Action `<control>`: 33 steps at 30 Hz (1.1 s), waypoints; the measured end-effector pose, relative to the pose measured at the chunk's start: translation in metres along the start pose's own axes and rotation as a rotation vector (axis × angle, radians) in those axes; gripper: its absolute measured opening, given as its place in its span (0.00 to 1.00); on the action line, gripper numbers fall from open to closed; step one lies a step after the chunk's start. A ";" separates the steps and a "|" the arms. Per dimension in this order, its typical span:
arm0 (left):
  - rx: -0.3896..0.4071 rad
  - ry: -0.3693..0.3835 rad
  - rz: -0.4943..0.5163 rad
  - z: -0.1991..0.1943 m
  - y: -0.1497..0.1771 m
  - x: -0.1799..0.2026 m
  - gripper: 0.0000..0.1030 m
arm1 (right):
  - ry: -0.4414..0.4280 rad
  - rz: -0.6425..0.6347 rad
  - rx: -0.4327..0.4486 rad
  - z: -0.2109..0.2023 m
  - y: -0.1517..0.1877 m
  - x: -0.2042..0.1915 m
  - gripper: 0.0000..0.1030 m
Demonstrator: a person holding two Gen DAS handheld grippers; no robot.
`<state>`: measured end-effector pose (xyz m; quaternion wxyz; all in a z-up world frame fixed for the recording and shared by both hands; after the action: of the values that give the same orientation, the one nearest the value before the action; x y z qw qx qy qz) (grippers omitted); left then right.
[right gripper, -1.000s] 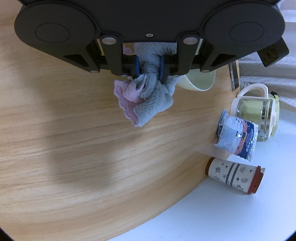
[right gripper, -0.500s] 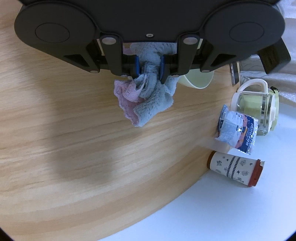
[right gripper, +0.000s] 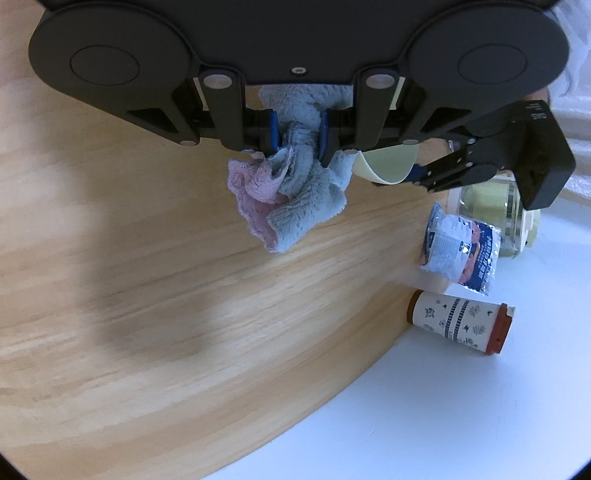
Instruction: Clean bowl
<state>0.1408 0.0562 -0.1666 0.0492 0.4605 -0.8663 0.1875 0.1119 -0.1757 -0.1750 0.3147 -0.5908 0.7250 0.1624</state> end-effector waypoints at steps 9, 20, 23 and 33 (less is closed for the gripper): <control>-0.051 0.047 0.016 0.005 0.001 -0.013 0.21 | -0.025 0.033 0.008 -0.004 -0.001 0.008 0.22; 0.181 -0.060 -0.062 -0.019 0.025 0.010 0.09 | -0.065 0.020 0.003 0.003 -0.012 0.001 0.22; 0.262 -0.100 -0.080 -0.026 0.036 0.025 0.11 | -0.079 -0.003 0.007 0.004 -0.021 -0.005 0.22; 0.468 -0.184 -0.121 -0.059 0.054 0.054 0.13 | -0.147 -0.166 -0.124 0.037 -0.041 -0.061 0.22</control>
<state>0.0610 0.0630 -0.1128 -0.1265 0.5254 -0.7710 0.3368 0.1671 -0.1169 -0.1577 0.3421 -0.6535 0.6372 0.2234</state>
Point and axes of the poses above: each gripper's, at about its wrist camera, not at the fingertips, and z roughly the way its jaws point, x to its right, y to its underside, the point moved 2 cm from there along z, roughly the way its jaws point, and after that the axes turned 3 degrees about -z, right-handed, at the moved point
